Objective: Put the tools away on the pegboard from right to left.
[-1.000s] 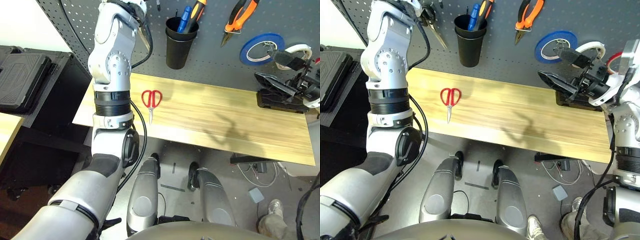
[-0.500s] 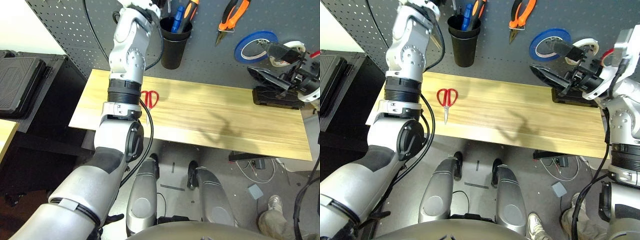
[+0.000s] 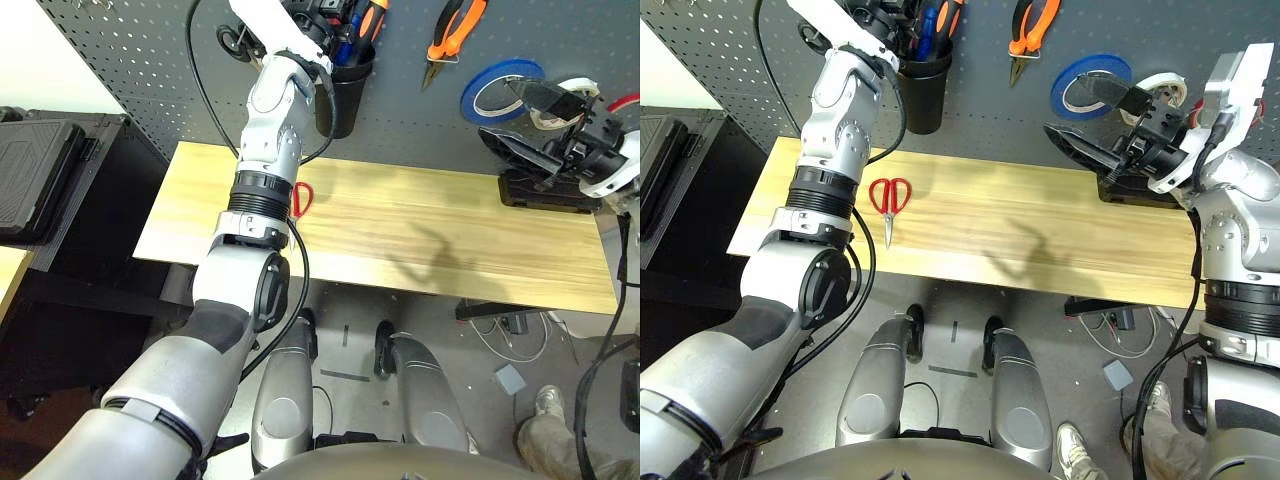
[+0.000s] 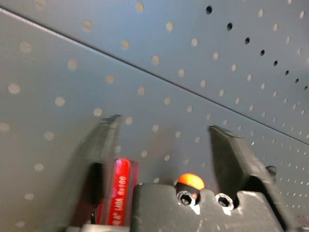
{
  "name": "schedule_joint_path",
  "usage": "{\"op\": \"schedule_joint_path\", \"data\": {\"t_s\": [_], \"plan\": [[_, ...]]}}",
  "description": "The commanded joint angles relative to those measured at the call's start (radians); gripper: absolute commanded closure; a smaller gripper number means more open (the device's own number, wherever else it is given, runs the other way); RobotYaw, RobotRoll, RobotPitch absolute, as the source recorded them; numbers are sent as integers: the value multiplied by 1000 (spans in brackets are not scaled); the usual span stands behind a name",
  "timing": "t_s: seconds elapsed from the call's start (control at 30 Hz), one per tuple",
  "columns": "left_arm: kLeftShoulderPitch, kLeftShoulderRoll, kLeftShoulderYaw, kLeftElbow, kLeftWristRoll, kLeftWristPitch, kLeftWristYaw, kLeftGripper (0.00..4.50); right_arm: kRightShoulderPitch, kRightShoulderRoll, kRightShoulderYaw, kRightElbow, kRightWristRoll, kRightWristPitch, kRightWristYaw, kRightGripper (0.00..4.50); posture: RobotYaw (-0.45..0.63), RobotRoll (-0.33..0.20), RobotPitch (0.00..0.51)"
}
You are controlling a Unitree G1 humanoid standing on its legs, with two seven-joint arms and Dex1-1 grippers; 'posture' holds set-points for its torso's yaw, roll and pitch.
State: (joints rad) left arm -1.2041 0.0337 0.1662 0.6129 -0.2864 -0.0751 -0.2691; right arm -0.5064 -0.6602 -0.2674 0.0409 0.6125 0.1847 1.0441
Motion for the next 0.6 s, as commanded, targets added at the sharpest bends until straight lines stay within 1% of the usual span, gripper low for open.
{"op": "schedule_joint_path", "data": {"t_s": [0.03, 0.1, 0.17, 0.23, 0.37, 0.47, 0.57, 0.6], "plan": [[16, 11, -6, -137, -3, 67, 36, 38, 7, 7, 14, 1, -4, -3, 14, 0, 76, 0, 225], [46, 28, -17, -249, -2, 138, 53, 38, 17, 13, 24, -4, -5, 2, 19, 0, 79, 0, 226], [104, 45, -39, -381, -2, 230, 62, 38, 37, 18, 37, -13, -4, 5, 31, 0, 87, 0, 231], [153, 55, -55, -478, -6, 303, 69, 38, 53, 19, 45, -19, -5, 5, 39, 0, 94, 0, 237], [323, 57, -98, -692, -16, 469, 97, 38, 99, 16, 83, -23, -34, 4, 49, 0, 109, 0, 247], [438, 39, -119, -774, -11, 535, 126, 38, 127, 14, 111, -29, -55, 19, 46, 0, 122, 0, 253], [580, 12, -149, -805, 6, 555, 150, 38, 164, 14, 163, -34, -103, 21, 41, 0, 137, 0, 264], [610, 4, -153, -805, 9, 560, 156, 38, 171, 15, 177, -32, -119, 21, 35, 0, 137, 0, 264]]}}
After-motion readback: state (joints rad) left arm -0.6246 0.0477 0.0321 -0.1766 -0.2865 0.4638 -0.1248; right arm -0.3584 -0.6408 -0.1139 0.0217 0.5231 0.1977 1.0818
